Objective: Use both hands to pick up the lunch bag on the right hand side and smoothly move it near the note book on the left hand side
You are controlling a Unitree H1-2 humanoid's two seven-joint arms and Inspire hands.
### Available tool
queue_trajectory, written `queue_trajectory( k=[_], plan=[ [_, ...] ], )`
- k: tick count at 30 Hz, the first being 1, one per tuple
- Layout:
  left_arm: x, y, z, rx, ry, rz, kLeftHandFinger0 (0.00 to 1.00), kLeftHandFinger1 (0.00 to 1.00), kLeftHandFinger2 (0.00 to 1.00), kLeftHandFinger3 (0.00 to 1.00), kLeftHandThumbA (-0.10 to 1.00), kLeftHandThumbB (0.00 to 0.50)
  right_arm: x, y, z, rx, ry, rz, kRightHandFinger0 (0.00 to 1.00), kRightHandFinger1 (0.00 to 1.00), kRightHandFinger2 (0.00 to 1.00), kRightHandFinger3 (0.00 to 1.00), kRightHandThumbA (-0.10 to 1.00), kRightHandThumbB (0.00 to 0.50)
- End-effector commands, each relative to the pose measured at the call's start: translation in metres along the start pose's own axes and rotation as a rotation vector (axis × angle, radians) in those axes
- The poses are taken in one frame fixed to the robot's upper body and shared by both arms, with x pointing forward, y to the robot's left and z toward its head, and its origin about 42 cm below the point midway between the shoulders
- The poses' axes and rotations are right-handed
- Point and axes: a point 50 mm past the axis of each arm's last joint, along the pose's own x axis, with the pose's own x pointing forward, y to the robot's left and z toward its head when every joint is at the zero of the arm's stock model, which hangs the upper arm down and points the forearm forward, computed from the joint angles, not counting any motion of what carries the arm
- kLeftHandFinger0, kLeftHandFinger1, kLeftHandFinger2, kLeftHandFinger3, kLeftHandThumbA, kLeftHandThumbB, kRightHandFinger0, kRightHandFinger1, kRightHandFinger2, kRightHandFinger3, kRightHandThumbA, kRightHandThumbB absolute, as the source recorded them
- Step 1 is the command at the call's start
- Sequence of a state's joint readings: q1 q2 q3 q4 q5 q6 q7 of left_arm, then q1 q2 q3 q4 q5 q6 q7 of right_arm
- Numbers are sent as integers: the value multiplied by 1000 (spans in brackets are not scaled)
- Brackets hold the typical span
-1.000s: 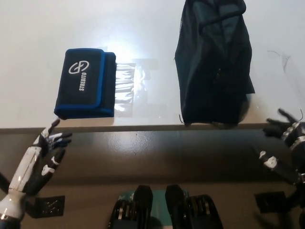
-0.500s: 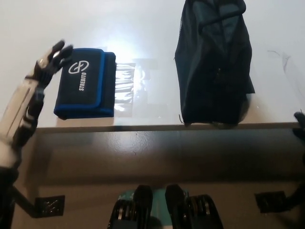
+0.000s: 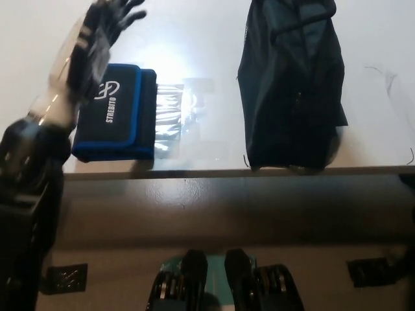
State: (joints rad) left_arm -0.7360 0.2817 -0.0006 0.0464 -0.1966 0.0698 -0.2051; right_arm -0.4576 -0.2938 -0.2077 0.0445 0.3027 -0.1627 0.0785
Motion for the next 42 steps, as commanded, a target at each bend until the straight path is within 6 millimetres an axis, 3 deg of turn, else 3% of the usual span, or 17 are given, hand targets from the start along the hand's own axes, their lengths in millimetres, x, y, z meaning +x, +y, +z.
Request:
queue_trajectory(
  k=[1, 3, 7, 11, 15, 17, 19, 25, 30, 39, 42],
  plan=[
    [44, -2, 7, -27, 18, -58, 1000, 1000, 1000, 1000, 1000, 421, 40, -3, 7, 40, -28, 45, 1000, 1000, 1000, 1000, 1000, 373],
    [59, -2, -1, -27, 50, -64, 1000, 1000, 1000, 1000, 1000, 400, 52, -2, 2, 52, -5, 49, 1000, 1000, 1000, 1000, 1000, 384],
    [85, -3, -15, -72, 133, -58, 1000, 1000, 1000, 1000, 1000, 442, 73, 7, -4, 80, 15, 60, 1000, 1000, 1000, 1000, 1000, 389],
    [99, -6, -24, -95, 168, -61, 1000, 1000, 1000, 1000, 1000, 433, 88, 15, -8, 147, 39, 73, 1000, 1000, 1000, 1000, 1000, 398],
    [117, -18, -37, -95, 221, -44, 1000, 1000, 1000, 1000, 1000, 479, 105, 22, -18, 206, 68, 93, 1000, 1000, 1000, 1000, 1000, 399],
    [123, -26, -46, -91, 262, -58, 1000, 1000, 1000, 1000, 1000, 474, 111, 26, -24, 240, 73, 95, 1000, 1000, 1000, 1000, 1000, 381],
    [130, -36, -54, -123, 288, -68, 1000, 1000, 1000, 1000, 1000, 420, 114, 33, -30, 268, 83, 87, 1000, 1000, 1000, 1000, 1000, 350],
    [148, -71, -69, -153, 345, -106, 1000, 1000, 1000, 1000, 1000, 405, 118, 50, -40, 302, 92, 93, 1000, 1000, 1000, 1000, 1000, 386],
    [150, -102, -77, -119, 397, -142, 1000, 1000, 1000, 1000, 1000, 398, 115, 64, -44, 334, 95, 92, 1000, 1000, 1000, 1000, 1000, 388],
    [147, -126, -87, -88, 486, -156, 1000, 1000, 1000, 1000, 1000, 438, 122, 95, -45, 431, 76, 85, 1000, 1000, 1000, 1000, 1000, 411],
    [146, -134, -87, -95, 454, -173, 1000, 1000, 1000, 1000, 1000, 460, 126, 115, -49, 484, 83, 92, 1000, 1000, 1000, 1000, 1000, 386]
  ],
)
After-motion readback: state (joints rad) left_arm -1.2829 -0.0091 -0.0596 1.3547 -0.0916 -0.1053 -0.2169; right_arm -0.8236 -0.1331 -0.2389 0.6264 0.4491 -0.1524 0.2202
